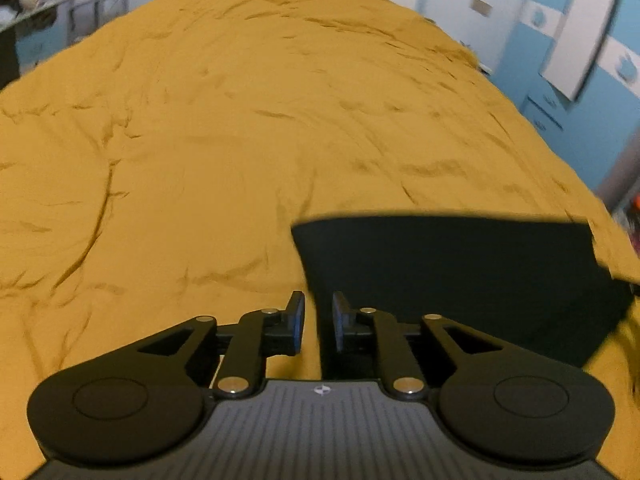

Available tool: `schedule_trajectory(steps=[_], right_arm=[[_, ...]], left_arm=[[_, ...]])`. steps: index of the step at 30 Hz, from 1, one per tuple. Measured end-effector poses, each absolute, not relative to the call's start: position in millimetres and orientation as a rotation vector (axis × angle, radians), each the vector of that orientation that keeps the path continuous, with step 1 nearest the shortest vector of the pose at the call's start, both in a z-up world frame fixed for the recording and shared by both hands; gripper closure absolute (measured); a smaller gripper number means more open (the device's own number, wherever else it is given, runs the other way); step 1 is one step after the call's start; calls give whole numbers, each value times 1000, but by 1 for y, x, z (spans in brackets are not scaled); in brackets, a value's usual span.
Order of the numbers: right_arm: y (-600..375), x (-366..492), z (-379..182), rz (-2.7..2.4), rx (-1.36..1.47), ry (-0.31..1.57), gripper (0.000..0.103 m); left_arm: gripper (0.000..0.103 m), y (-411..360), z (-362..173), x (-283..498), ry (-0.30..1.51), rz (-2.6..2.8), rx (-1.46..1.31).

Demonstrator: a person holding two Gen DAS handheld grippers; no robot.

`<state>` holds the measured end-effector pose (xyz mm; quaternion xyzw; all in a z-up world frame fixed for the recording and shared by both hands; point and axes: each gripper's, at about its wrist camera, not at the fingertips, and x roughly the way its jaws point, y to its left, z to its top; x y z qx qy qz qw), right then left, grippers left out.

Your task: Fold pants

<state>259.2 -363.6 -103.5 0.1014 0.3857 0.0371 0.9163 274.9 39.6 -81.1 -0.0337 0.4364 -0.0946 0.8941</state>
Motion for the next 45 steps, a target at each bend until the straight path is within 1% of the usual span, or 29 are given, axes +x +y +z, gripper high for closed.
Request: schedule_trajectory(steps=[1,2,3,5,7,9,13,15,17,18,20,26,28,33,34,37,42,44,45], right_arm=[[-359,253,-104,76,207,797,84],[-355,247,-105,78,208,804,83],[-352,241,-106,82,212,810,83],[-348,232,-110,94,219,828,83],[-343,225,-113,102,221,842,83],[-340,219,-113,109,222,848,82],[-335,215,-112,108,216,845,82],[-332,216,-112,112,209,844,82],[-329,216,-113,118,198,850,82],[-327,215,-114,123,197,852,82],[-325,213,-115,129,199,858,82],[-322,208,-115,128,194,867,82],[-324,207,-117,117,196,877,82],[-327,203,-119,111,194,898,82],[-328,201,-119,110,191,901,82],[-332,197,-116,109,194,895,82],[-330,202,-105,117,200,833,82],[-327,208,-105,116,193,829,82],[-325,212,-105,118,193,827,82]], left_arm=[[73,37,-80,264,902,-206,-40],[68,35,-79,253,901,-217,-4],[66,30,-79,244,898,-225,40],[53,21,-83,229,885,-254,124],[46,14,-91,219,877,-268,205],[45,4,-99,212,867,-265,294],[46,-5,-112,208,844,-243,391],[53,-4,-116,211,840,-246,376],[70,-3,-115,213,832,-264,350],[75,-2,-114,214,833,-272,340],[95,-2,-111,214,828,-278,335],[98,-4,-88,205,855,-273,345],[98,-1,-97,207,910,-257,308],[98,23,-127,215,1024,-220,84],[101,28,-128,215,1049,-213,50],[101,45,-119,213,1090,-199,-30],[95,68,-83,218,964,-219,-264],[79,67,-81,233,930,-212,-319],[74,64,-83,242,913,-196,-342]])
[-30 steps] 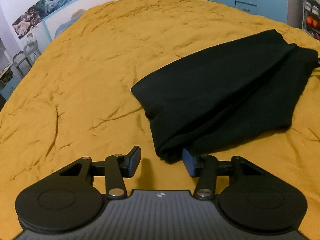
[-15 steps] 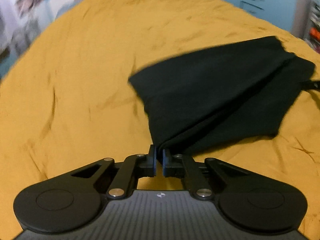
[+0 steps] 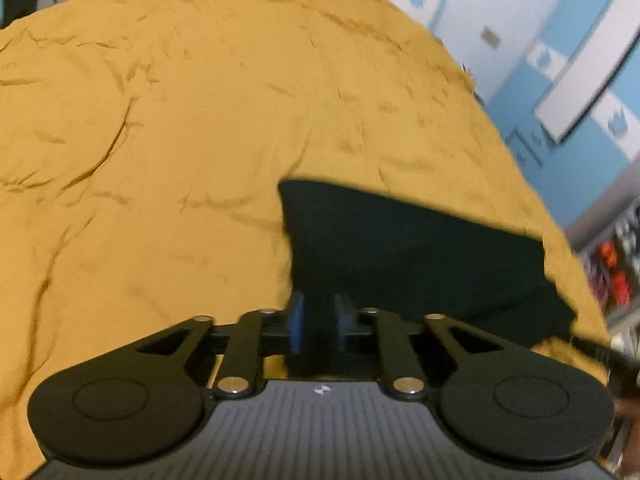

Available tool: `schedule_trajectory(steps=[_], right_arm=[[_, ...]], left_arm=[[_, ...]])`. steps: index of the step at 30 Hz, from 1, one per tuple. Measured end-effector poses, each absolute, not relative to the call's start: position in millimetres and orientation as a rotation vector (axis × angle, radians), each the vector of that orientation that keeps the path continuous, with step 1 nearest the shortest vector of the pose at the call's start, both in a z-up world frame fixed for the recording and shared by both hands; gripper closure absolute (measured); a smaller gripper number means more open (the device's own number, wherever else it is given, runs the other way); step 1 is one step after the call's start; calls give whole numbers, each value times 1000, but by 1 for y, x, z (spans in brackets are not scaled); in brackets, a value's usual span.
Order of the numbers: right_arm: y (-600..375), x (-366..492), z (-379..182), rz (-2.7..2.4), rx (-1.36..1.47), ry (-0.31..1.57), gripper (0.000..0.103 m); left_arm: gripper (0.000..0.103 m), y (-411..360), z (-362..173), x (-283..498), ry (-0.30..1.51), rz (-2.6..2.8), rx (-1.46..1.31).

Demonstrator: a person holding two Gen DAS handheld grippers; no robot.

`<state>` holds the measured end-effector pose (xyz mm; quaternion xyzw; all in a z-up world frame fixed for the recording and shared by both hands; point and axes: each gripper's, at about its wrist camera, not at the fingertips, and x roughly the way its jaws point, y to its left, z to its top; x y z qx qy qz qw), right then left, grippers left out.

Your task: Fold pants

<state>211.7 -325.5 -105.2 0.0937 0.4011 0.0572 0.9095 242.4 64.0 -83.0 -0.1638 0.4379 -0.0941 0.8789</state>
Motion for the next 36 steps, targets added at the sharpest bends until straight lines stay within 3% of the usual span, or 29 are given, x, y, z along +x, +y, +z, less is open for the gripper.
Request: schedule_trajectory(steps=[2,12,14,17,23,30,36], right_arm=[[-322,217,-104,127,199,823,82],[-315,221,-117,163,181,843,82],[-314,222,-121,162,184,850,82],[-314,223,-122,165,177,849,82],[-317,223,-121,152,192,849,83],[-326,221,-114,140,221,842,82],[-359,218,-109,121,280,843,78]], left_arm=[[58,60,-93,262,905,-161,-375],[52,92,-178,301,1029,-148,-779],[68,96,-188,301,1032,-144,-807],[79,99,-193,299,1045,-127,-837],[92,84,-155,290,970,-92,-785],[93,37,-77,274,819,-157,-697],[94,19,-61,280,811,-138,-611]])
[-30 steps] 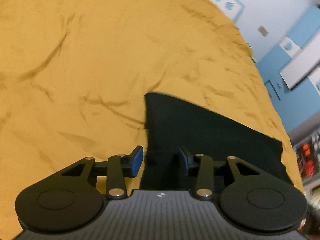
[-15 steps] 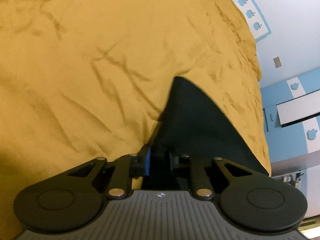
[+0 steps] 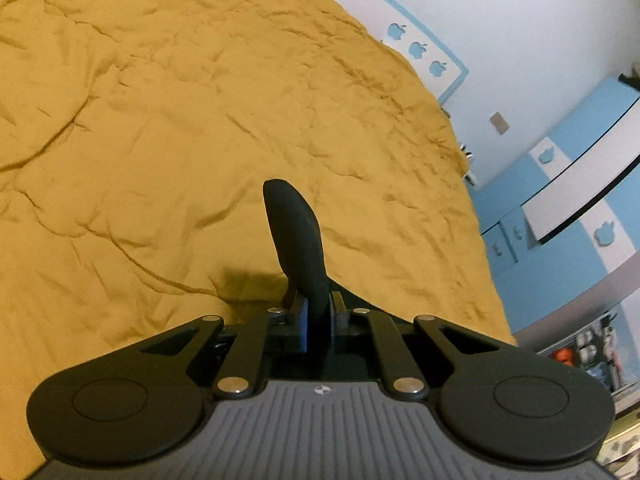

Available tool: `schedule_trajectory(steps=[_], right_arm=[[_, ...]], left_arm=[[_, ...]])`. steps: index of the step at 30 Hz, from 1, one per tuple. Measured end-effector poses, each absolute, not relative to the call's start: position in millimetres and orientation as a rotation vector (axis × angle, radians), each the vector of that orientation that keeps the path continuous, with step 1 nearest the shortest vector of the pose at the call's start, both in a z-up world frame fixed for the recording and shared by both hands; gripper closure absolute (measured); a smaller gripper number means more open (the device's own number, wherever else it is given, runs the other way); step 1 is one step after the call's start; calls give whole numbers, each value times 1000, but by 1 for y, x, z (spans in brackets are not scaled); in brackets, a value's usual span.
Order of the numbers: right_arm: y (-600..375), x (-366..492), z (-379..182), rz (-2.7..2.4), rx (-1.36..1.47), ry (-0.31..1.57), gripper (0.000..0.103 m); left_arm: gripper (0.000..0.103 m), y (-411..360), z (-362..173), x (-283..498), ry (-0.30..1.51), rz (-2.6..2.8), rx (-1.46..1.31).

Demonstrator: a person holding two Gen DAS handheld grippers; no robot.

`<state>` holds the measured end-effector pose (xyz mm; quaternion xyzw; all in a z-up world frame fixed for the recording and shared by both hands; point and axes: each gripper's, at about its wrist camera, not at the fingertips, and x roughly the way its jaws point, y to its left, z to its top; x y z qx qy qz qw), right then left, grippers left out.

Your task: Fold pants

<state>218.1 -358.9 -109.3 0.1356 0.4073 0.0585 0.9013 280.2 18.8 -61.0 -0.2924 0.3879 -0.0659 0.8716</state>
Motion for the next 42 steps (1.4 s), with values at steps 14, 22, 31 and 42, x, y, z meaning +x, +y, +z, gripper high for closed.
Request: schedule_trajectory(steps=[14,22,31,42], right_arm=[[-463,243,-101,40,427,828,65],[-509,274,-122,103,634,915,41],[-528,318,-175,201,968,1006,38],[-518,338,-194,275,1042,1038,86]], left_arm=[[90,48,-117,309,1011,-2,-460],[70,76,-139,319,1050,52,-555],[66,77,-117,299,929,103,-527],[67,65,-102,288,883,20,-507]])
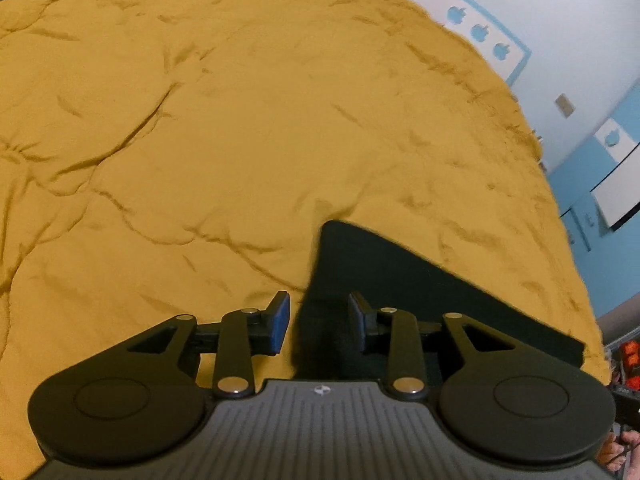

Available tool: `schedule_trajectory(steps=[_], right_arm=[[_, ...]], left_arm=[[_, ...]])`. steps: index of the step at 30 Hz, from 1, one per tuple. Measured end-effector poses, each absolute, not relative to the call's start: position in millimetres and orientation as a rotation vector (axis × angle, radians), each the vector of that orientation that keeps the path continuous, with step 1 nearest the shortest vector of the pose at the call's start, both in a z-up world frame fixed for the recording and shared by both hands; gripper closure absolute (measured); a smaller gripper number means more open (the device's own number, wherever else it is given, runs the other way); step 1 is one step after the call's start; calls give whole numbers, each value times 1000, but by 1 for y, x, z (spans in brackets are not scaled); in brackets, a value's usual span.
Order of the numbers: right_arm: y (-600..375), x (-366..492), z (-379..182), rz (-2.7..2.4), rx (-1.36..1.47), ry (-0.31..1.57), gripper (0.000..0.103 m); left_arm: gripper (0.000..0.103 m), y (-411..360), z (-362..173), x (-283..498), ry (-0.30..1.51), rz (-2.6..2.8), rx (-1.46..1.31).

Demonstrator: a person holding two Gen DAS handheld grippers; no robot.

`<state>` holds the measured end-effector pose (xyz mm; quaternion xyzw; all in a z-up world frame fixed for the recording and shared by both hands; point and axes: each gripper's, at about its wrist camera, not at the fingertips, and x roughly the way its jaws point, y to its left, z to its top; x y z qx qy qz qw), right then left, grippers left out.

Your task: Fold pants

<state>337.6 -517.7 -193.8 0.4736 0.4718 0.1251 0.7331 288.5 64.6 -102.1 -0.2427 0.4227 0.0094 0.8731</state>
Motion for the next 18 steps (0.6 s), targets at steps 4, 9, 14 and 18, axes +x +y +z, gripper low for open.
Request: schedule_trajectory(steps=[4,9,14,18], right_arm=[[-510,339,-167,270,956,1017,92],[-483,344,-111,227,745,1030,93],[-445,351,-55,235,577,1045,96],[-408,359,-20,265,509,1039,97]], left_arm=[[67,59,-92,286,877,23,-456],[73,55,-79,279,869,7,-381],[78,62,-67,270,841,-27,-395],[89,66,-59,262,817,-58,-398]])
